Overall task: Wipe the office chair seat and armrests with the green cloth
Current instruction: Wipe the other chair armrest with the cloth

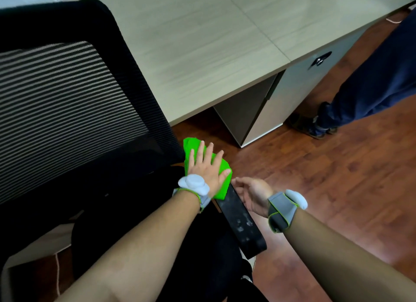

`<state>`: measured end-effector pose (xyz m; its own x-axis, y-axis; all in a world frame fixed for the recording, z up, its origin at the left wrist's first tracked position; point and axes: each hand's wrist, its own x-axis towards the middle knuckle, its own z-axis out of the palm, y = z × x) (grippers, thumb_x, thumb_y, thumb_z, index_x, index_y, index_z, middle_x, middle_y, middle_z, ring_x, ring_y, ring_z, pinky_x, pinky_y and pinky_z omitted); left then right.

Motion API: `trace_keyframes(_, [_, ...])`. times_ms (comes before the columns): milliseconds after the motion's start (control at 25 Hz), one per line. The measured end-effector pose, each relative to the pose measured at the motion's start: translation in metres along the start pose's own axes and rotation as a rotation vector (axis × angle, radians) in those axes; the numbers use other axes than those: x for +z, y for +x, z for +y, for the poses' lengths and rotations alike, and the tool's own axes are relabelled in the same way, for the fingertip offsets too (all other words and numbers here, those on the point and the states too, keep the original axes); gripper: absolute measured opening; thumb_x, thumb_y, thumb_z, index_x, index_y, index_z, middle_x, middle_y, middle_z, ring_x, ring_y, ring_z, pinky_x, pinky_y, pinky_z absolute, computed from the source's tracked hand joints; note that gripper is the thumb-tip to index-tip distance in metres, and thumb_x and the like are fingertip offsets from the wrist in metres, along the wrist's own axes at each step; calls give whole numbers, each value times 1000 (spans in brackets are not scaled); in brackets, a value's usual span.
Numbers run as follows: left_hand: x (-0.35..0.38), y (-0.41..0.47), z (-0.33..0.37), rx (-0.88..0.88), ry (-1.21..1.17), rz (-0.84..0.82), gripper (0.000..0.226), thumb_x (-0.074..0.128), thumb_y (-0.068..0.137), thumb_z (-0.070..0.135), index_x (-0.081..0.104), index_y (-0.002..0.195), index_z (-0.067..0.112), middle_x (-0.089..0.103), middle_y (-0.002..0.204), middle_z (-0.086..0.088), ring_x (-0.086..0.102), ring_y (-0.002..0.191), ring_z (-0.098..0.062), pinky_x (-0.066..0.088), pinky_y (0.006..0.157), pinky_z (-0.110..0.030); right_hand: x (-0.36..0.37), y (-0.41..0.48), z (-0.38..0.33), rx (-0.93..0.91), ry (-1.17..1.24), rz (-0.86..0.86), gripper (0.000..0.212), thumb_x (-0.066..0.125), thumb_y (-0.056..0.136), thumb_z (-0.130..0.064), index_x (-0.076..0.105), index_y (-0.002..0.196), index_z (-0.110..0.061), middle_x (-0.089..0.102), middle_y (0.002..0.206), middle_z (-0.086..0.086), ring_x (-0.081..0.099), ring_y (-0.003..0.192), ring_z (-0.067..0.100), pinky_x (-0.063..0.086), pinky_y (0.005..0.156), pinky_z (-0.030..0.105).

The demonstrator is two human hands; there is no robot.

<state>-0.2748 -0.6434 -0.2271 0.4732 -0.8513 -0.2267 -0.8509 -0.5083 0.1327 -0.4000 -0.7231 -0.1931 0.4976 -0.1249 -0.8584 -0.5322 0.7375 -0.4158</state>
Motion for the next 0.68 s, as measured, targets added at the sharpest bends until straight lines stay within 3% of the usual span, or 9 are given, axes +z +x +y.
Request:
trace_keyframes(160, [7,-35,24,70,87,58,66,42,82,59,44,139,26,34,152,-9,29,141,-34,26,111,-54,-1,0,3,-22,93,-46,37,30,94,-32,61,86,-13,59,70,11,53,59,21,45,63,29])
trace_keyframes(200, [8,-37,24,97,105,44,67,40,82,59,42,140,26,33,153,-9,27,141,-34,26,111,-54,-3,-2,4,-17,105,-72,44,29,94,-39,63,89,-11,59,74,13,55,61,23,47,64,30])
trace_keyframes(320, [6,-21,10,171,67,-52,69,32,89,61,22,148,27,12,159,-8,3,147,-30,5,116,-53,-7,-5,2,42,56,-130,74,21,91,-62,65,104,-4,69,83,16,68,67,23,54,68,31])
trace_keyframes(400, [0,-1,-5,128,65,-60,67,28,91,60,16,149,29,11,160,-6,1,147,-26,1,116,-50,-7,-4,3,58,-2,-134,87,16,87,-69,59,118,0,67,96,19,67,74,22,51,74,31])
trace_keyframes(560, [-8,33,-21,-5,66,-92,64,25,92,59,15,149,30,20,157,-8,3,146,-31,4,115,-53,-9,-3,5,44,-20,-116,86,13,86,-70,61,112,-4,64,99,15,64,74,17,49,71,27])
trace_keyframes(680, [-7,36,-18,-35,45,-102,64,25,93,59,19,148,28,27,154,-8,6,146,-32,4,114,-55,-11,-2,7,37,15,-123,87,11,86,-70,60,114,-4,62,107,18,62,86,22,48,81,30])
